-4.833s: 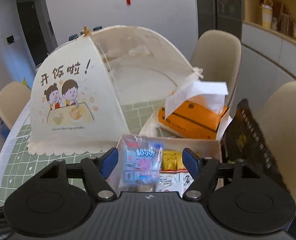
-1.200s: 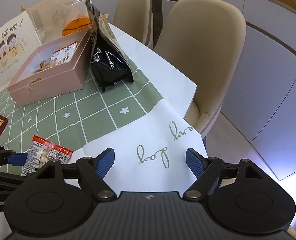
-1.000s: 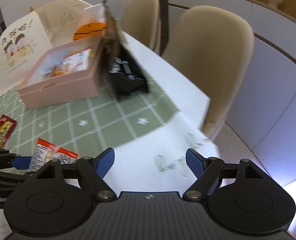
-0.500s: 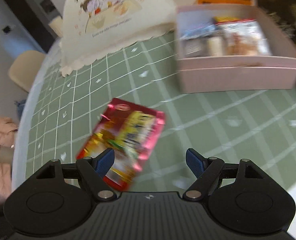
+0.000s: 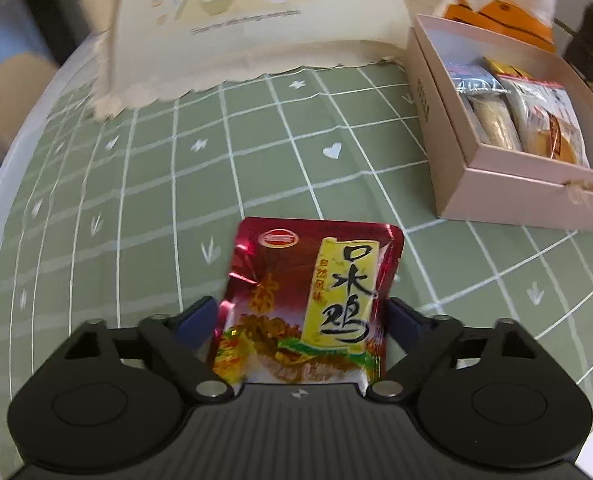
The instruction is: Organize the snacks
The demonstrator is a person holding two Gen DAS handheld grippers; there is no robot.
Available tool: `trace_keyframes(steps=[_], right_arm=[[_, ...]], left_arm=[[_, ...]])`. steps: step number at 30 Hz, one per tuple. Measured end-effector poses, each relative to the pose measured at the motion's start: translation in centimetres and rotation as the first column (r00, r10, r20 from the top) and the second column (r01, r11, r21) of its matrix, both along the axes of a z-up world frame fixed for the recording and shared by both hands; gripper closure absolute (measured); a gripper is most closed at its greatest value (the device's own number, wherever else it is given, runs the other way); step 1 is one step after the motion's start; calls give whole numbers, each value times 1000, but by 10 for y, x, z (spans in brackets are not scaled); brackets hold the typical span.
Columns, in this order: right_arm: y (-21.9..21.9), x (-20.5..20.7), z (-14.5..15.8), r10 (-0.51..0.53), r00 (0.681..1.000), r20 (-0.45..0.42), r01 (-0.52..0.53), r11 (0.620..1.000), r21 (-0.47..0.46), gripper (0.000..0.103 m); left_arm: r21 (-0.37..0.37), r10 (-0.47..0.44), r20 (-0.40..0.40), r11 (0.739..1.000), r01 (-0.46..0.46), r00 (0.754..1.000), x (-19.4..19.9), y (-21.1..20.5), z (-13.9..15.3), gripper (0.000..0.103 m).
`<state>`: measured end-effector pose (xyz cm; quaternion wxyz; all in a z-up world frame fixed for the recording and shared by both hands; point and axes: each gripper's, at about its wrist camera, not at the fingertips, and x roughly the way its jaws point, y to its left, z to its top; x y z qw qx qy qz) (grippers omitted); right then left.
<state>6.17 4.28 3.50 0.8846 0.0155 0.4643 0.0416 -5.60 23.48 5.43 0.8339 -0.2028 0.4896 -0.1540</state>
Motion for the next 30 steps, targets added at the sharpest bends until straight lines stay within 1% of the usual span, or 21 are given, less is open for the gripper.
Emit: trace_keyframes(steps=[1, 4, 6, 7, 8, 10, 11, 14, 15, 17, 19, 23, 27, 30], right_arm=[[-10, -7, 1, 29, 1000, 4, -29, 1000, -10, 25], [-43, -25, 2, 123, 992, -2, -123, 992, -38, 26], [-67, -35, 0, 184, 983, -1, -183, 981, -60, 24], [-79, -39, 0, 202, 979, 2, -201, 977, -69, 20], [-92, -42, -1, 207, 978, 0, -207, 976, -75, 16], [-114, -44, -6, 175, 984, -11, -175, 981, -80, 13], [-126, -45, -8, 150, 989, -4, -150, 987, -58, 9], [-148, -54, -8, 109, 993, 55, -110, 994, 9, 9], [-151, -56, -9, 103, 992, 73, -105, 994, 20, 8], [-153, -61, -12, 86, 990, 110, -91, 995, 39, 2], [-150, -62, -16, 70, 990, 126, -74, 997, 28, 0], [-133, -64, -21, 40, 988, 152, -31, 998, -62, 0], [-130, -58, -24, 27, 979, 200, -15, 998, -60, 0], [-128, -54, -22, 15, 982, 187, -4, 998, -59, 2]], left_arm=[[-7, -6, -1, 1000, 6, 1000, 2, -7, 1, 52], [-23, -22, 4, 999, 22, 1000, 8, -27, 7, 52], [-15, -23, 16, 1000, 23, 1000, 12, -40, 11, 52], [-9, -21, 20, 1000, 21, 1000, 13, -48, 13, 52], [-3, -18, 22, 1000, 18, 1000, 15, -54, 14, 52], [3, -12, 19, 1000, 12, 1000, 17, -67, 14, 52], [4, -12, 12, 1000, 12, 1000, 17, -74, 13, 52], [21, -25, -18, 999, 25, 1000, 18, -87, 7, 52], [29, -27, -31, 999, 27, 999, 19, -91, 5, 52], [33, -26, -61, 999, 28, 998, 18, -96, 0, 52], [43, -27, -72, 999, 30, 997, 17, -99, -2, 52], [57, -14, -83, 998, 19, 996, 15, -99, -4, 52], [62, -30, -101, 997, 36, 994, 13, -102, -8, 52], [61, -54, -108, 996, 61, 993, 12, -105, -9, 52]])
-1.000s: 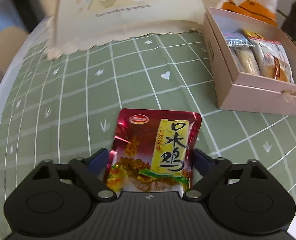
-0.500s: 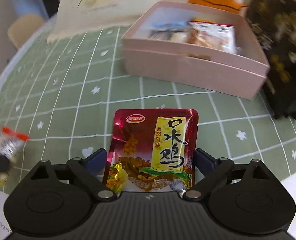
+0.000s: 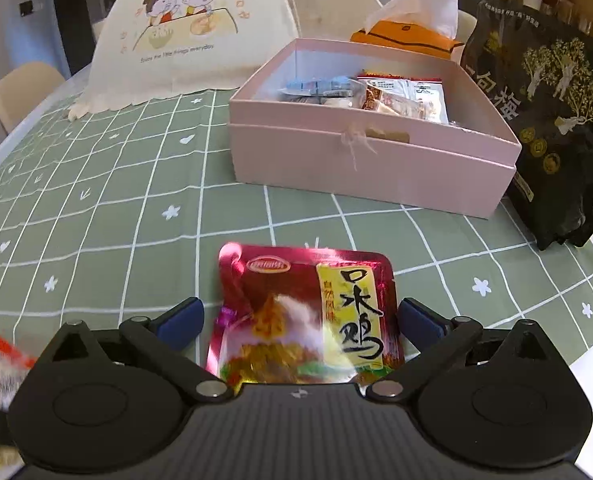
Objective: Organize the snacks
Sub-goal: 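Carry both held packets toward the pink box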
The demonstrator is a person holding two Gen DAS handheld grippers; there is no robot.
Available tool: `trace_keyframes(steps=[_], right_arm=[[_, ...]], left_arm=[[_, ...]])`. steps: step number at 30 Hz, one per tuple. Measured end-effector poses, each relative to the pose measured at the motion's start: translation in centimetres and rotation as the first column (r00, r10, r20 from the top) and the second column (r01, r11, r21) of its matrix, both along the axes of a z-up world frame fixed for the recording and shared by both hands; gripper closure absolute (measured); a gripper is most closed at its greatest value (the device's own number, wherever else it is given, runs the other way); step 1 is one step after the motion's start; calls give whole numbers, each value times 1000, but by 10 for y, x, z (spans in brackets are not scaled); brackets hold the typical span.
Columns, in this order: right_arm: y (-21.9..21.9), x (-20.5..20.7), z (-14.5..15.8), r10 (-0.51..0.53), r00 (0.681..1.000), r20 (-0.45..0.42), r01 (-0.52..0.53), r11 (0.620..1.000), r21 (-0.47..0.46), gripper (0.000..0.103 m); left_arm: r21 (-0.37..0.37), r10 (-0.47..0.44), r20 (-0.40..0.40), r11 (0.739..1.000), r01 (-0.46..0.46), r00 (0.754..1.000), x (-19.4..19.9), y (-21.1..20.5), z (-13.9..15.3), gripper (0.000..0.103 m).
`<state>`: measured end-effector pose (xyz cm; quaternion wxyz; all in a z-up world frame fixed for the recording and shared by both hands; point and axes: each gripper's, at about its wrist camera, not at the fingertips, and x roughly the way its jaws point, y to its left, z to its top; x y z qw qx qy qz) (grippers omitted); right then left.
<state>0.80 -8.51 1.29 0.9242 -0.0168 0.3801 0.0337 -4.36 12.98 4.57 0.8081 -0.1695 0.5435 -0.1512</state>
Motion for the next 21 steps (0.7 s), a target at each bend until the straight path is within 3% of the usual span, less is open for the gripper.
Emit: trace_keyframes(steps=[2, 8, 15, 18, 21], right_arm=[[0, -5, 5, 18, 1000, -10, -18, 1000, -2, 17], [-12, -32, 22, 33, 998, -59, -33, 999, -13, 39], [-31, -70, 71, -40, 998, 42, 41, 999, -24, 42], [-39, -81, 109, -62, 989, 137, 70, 996, -48, 42], [-54, -88, 153, -96, 964, 250, 113, 992, -53, 42]], left_arm=[[0, -15, 0, 1000, 15, 1000, 0, -1, 0, 52], [-8, -36, 8, 999, 36, 999, 4, 1, 3, 52], [-42, -121, 45, 992, 123, 992, 10, -13, 12, 52], [-61, -172, 136, 981, 182, 976, 18, -25, 41, 52], [-83, -189, 285, 972, 221, 940, 42, -35, 91, 52]])
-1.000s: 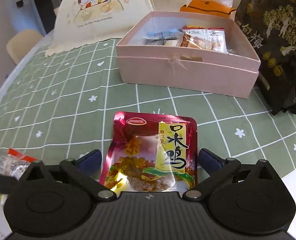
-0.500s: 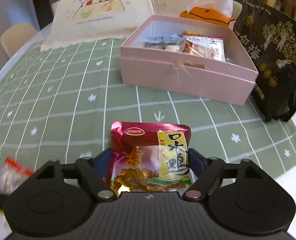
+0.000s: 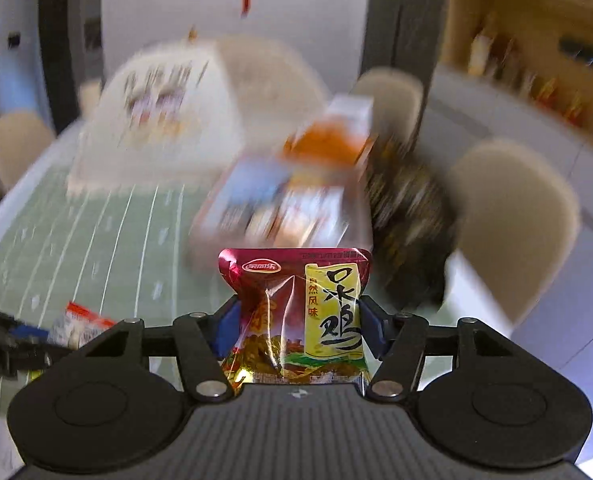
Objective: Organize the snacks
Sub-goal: 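Carry both held packets toward the pink box, then drop both packets into the pink box and open both tools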
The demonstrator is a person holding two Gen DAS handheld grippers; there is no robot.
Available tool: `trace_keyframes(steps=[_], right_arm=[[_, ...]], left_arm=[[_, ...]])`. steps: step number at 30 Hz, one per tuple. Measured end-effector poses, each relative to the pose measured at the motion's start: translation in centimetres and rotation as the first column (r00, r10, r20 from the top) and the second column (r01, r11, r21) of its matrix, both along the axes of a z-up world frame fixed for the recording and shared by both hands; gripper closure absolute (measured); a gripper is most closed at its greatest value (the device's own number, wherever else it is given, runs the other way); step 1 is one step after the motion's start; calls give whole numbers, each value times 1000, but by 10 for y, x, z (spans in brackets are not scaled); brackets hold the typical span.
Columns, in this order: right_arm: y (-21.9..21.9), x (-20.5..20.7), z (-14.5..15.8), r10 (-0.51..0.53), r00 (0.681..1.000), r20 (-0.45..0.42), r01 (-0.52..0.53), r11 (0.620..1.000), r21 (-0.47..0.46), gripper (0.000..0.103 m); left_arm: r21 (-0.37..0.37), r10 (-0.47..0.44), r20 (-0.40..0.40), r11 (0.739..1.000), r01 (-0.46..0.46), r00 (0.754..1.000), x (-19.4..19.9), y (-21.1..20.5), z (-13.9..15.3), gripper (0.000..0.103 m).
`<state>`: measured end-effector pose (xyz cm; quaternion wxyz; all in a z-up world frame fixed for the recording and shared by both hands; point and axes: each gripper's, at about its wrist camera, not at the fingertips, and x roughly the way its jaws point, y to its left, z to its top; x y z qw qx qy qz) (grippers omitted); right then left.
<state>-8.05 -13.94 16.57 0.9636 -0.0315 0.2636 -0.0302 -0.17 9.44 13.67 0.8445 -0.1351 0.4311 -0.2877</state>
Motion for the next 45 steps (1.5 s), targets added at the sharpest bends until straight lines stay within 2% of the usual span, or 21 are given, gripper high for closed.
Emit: trace_keyframes(steps=[2, 4, 6, 8, 10, 11, 12, 13, 15, 18, 22, 24, 26, 27, 29, 32, 37, 40, 45], right_arm=[[-11, 0, 24, -17, 998, 59, 16, 1000, 1, 41], [-22, 4, 41, -26, 995, 94, 26, 1000, 8, 41], [-31, 11, 50, -25, 994, 105, 22, 999, 24, 41], [-37, 17, 52, -15, 994, 109, 12, 999, 31, 41], [-43, 23, 47, -12, 995, 98, 10, 1000, 22, 41], [-46, 26, 43, -12, 997, 81, 11, 1000, 20, 41], [-50, 30, 39, -13, 998, 65, 11, 1000, 20, 41], [-55, 33, 34, -7, 999, 48, 6, 1000, 24, 41], [-62, 39, 24, 5, 1000, 21, -5, 1000, 23, 41], [-64, 50, 11, 28, 1000, -5, -28, 999, 32, 41], [-57, 91, 14, 69, 998, 14, -70, 991, 118, 41], [-46, 122, 21, 79, 995, 53, -86, 984, 155, 39], [-35, 151, 23, 82, 989, 121, -102, 981, 166, 24], [-29, 165, 22, 72, 988, 135, -91, 985, 143, 23], [-18, 178, 14, 23, 995, 102, -33, 995, 98, 24], [-7, 154, -9, 71, 994, 83, -80, 991, 106, 23], [2, 105, -75, 163, 987, -10, -162, 985, 57, 22], [5, 100, -115, 167, 978, -125, -162, 985, 54, 22], [0, 111, -147, 143, 970, -195, -126, 987, 95, 22]], left_arm=[[-7, 3, 115, 1000, -2, 993, 26, -11, 36, 52], [-1, 11, 217, 1000, -11, 976, 53, -27, 63, 52], [12, 7, 258, 1000, -11, 966, 87, -46, 73, 51], [46, 6, 221, 999, -17, 975, 131, -68, 62, 51], [95, -12, 157, 995, -3, 988, 173, -90, 30, 51], [91, -2, 130, 996, -10, 992, 187, -94, 13, 52], [54, 18, 110, 998, -24, 994, 196, -95, -1, 52], [-15, 52, 96, 999, -51, 994, 199, -92, -11, 52], [-92, 106, 105, 991, -96, 989, 194, -82, -17, 52], [-60, 159, 138, 987, -152, 978, 173, -73, -19, 52], [-50, 223, 136, 975, -218, 965, 128, -55, -27, 52], [-12, 228, 149, 973, -229, 962, 106, -50, -36, 52], [54, 224, 175, 970, -237, 959, 88, -49, -45, 52], [92, 223, 188, 966, -243, 957, 79, -48, -51, 52], [163, 214, 203, 955, -249, 955, 64, -49, -64, 52], [234, 217, 226, 934, -269, 950, 42, -47, -84, 52], [256, 248, 212, 919, -299, 945, 23, -47, -114, 52], [271, 258, 245, 907, -321, 935, 16, -53, -124, 52], [304, 231, 338, 890, -338, 912, 15, -64, -131, 51]])
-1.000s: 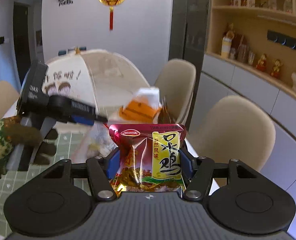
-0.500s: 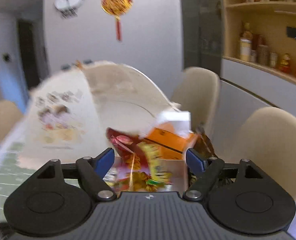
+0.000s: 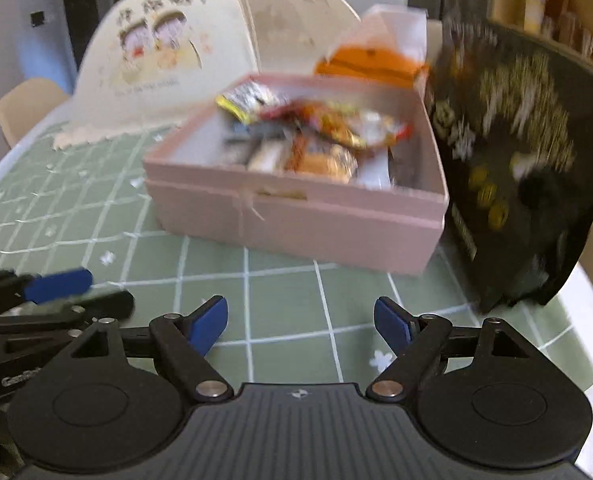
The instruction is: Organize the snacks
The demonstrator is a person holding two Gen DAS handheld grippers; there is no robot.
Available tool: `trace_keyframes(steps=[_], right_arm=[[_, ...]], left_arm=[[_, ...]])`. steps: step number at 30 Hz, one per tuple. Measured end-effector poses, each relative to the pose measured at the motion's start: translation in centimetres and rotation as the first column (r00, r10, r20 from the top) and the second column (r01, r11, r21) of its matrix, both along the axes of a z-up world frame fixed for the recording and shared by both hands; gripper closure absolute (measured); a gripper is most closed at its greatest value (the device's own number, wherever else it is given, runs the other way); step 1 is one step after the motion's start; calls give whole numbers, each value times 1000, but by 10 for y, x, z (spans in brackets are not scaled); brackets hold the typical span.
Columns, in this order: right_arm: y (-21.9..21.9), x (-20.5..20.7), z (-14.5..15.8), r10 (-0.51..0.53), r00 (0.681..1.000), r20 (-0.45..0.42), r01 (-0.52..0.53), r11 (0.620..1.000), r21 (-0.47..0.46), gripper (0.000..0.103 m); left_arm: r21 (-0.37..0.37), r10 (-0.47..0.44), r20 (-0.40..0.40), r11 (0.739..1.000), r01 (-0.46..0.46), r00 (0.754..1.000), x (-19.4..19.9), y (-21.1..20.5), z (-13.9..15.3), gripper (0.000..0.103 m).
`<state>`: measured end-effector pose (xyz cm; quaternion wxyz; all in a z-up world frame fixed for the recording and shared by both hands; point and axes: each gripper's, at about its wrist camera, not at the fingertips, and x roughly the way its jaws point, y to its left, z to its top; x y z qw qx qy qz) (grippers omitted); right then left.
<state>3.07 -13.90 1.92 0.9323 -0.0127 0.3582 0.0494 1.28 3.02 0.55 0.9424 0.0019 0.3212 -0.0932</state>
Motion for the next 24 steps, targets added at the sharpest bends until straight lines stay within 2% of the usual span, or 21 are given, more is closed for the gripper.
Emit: trace_keyframes(steps=[3, 5, 7, 9, 16, 24], right_arm=[[3, 3, -10, -17, 1000, 26, 18, 1000, -20, 13], [3, 3, -12, -46, 997, 54, 48, 998, -29, 4], [-2, 5, -13, -100, 993, 56, 100, 995, -9, 0], [-6, 2, -12, -127, 990, 63, 127, 992, -2, 0], [-6, -12, -18, -110, 984, 141, 111, 994, -1, 0], [-6, -12, -18, -111, 984, 141, 112, 994, 0, 0]], left_arm=[[46, 2, 36, 999, -4, 999, 2, -8, -4, 51], [69, -2, 43, 998, -1, 999, 5, -13, -4, 49], [65, -1, 42, 998, -2, 999, 9, -14, -5, 49], [60, 2, 41, 998, -4, 999, 11, -13, -4, 48], [65, 1, 43, 998, -4, 999, 11, -14, -5, 47], [71, 1, 46, 997, -4, 999, 10, -15, -5, 47]])
